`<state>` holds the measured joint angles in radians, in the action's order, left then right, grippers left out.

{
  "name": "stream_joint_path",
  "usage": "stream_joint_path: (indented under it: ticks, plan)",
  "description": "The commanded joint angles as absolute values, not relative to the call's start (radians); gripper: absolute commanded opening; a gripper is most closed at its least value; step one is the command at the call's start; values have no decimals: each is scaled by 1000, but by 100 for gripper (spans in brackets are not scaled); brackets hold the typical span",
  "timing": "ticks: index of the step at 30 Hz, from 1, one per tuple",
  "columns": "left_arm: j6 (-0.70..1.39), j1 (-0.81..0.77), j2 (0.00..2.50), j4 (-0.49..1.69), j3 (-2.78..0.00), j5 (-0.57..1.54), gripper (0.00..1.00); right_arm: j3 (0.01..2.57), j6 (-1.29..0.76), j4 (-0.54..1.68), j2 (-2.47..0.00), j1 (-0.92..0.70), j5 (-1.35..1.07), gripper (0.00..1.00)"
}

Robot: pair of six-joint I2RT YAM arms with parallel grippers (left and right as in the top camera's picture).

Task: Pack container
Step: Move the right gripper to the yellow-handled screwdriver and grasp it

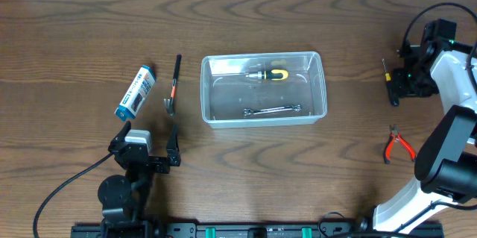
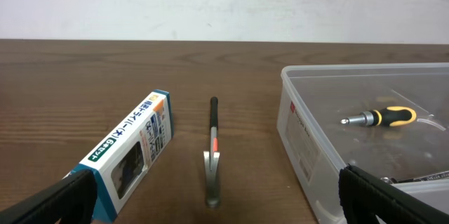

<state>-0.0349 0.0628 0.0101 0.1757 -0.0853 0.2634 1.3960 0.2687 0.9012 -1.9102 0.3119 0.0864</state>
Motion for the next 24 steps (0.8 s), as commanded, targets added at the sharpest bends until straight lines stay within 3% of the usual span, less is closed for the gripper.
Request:
stream_joint_path:
  ticks: [1,24]
  plan:
    - [-52,66,4,181,-73,277,98,1379,319,875,-1903,304,52,37]
    - [-52,66,4,181,-73,277,98,1380,360,777,-2017,294,56,37]
